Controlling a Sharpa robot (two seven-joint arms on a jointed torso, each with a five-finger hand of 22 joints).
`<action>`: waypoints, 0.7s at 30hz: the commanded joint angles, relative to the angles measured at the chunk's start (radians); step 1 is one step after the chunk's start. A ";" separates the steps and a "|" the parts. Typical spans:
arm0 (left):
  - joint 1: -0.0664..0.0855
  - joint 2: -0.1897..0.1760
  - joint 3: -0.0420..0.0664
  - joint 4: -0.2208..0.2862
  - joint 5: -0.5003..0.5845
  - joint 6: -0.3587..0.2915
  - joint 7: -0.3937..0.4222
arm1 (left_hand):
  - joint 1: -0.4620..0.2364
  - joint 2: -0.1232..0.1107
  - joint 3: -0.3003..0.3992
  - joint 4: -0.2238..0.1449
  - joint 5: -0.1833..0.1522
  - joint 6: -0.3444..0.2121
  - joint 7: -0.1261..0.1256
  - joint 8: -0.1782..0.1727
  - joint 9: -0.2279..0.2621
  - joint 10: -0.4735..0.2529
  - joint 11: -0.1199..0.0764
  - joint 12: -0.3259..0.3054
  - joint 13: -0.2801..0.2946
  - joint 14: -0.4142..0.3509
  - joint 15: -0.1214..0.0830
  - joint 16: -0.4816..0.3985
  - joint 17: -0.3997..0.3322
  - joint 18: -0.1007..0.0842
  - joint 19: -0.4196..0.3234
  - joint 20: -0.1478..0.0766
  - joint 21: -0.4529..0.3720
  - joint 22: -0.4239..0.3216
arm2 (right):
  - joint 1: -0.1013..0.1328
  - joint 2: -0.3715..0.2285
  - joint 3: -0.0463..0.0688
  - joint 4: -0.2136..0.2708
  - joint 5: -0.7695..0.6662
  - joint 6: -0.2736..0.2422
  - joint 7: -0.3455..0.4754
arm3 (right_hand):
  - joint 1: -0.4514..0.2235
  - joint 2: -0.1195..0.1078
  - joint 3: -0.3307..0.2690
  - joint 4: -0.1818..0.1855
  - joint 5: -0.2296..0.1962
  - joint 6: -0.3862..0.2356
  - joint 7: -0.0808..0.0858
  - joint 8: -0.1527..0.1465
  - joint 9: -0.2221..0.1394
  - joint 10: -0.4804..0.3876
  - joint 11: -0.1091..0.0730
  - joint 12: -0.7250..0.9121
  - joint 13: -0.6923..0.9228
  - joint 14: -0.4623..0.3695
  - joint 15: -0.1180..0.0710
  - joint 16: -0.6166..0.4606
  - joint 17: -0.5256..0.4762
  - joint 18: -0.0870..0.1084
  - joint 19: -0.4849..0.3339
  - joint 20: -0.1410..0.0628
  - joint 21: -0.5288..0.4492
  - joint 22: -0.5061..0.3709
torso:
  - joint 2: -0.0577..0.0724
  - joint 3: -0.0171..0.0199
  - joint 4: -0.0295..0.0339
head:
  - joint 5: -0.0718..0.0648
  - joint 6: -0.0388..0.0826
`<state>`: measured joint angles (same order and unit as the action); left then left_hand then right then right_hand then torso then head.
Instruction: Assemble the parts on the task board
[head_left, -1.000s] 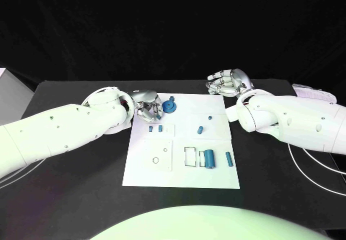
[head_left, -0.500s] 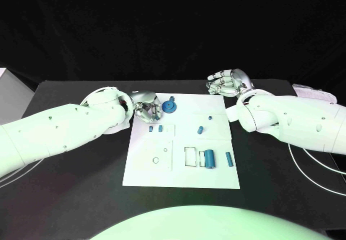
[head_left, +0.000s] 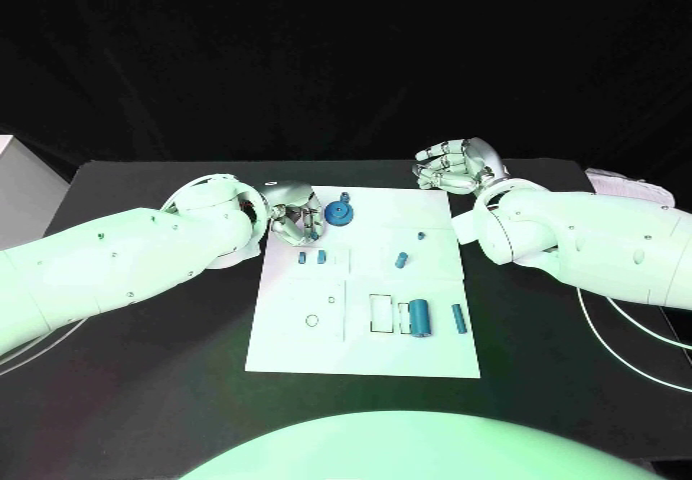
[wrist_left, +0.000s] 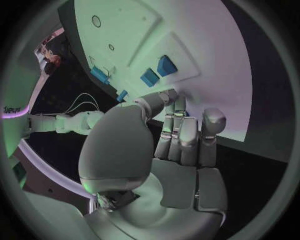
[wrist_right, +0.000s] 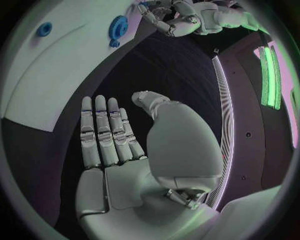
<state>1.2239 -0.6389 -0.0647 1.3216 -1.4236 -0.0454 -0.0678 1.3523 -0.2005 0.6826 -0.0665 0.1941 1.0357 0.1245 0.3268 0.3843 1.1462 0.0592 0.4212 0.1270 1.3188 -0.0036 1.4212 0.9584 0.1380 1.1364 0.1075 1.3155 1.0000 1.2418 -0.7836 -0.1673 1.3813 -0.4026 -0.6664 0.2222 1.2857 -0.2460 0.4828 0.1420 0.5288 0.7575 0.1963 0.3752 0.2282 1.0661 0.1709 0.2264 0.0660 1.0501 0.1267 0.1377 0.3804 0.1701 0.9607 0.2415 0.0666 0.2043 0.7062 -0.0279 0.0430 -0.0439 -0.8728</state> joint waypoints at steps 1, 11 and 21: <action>-0.002 0.003 -0.002 -0.001 -0.001 -0.005 -0.008 | -0.004 0.006 -0.008 0.001 0.000 0.012 0.003 0.002 0.002 0.008 0.000 -0.001 0.001 0.009 0.000 0.004 -0.002 -0.010 0.005 -0.003 0.006 0.000 | 0.000 0.001 0.000 0.001 -0.005 0.016 0.009 | -0.007 0.007 0.005 -0.001 0.005 -0.006 0.044 0.006 -0.001 -0.003 -0.001 0.004 -0.001 -0.001 0.003 -0.003 -0.001 0.013 0.001 0.002 0.004 -0.001 | -0.001 0.0006 -0.0001 | 0.001 0.000; -0.002 0.008 -0.002 -0.002 0.012 -0.017 -0.002 | -0.006 0.011 -0.005 0.003 0.001 0.002 0.007 -0.009 0.000 -0.003 0.004 -0.012 0.003 0.004 0.003 0.001 -0.009 -0.008 -0.004 -0.005 0.000 -0.011 | 0.000 0.001 0.000 0.001 -0.006 0.016 0.008 | -0.007 0.007 0.005 -0.001 0.005 -0.006 0.044 0.006 -0.001 -0.003 -0.001 0.004 -0.001 -0.001 0.003 -0.003 -0.001 0.013 0.001 0.002 0.004 -0.001 | 0.000 0.0014 -0.0012 | 0.000 0.000; -0.002 0.010 -0.001 -0.004 0.022 0.002 -0.003 | -0.005 0.013 -0.002 0.002 0.002 -0.006 0.011 -0.017 -0.002 -0.010 0.008 -0.021 0.004 -0.001 0.006 -0.001 -0.016 -0.006 -0.012 -0.004 -0.004 -0.020 | 0.000 0.002 0.000 0.000 -0.006 0.017 0.008 | -0.007 0.007 0.005 -0.001 0.005 -0.006 0.044 0.006 -0.001 -0.003 -0.001 0.004 -0.001 -0.001 0.003 -0.003 -0.001 0.013 0.001 0.002 0.004 -0.001 | 0.000 0.0015 -0.0004 | -0.001 0.000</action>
<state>1.2222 -0.6321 -0.0664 1.3162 -1.4144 -0.0555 -0.0715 1.3466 -0.1949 0.6797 -0.0636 0.1939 1.0314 0.1325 0.3136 0.3834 1.1405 0.0649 0.4027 0.1308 1.3188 -0.0036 1.4211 0.9433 0.1382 1.1307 0.1018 1.3155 0.9811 1.2418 -0.7828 -0.1673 1.3806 -0.4027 -0.6656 0.2220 1.2857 -0.2460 0.4828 0.1420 0.5288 0.7575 0.1963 0.3752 0.2283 1.0661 0.1709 0.2263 0.0659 1.0501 0.1267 0.1377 0.3805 0.1701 0.9606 0.2415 0.0666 0.2044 0.7059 -0.0264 0.0421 -0.0446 -0.8728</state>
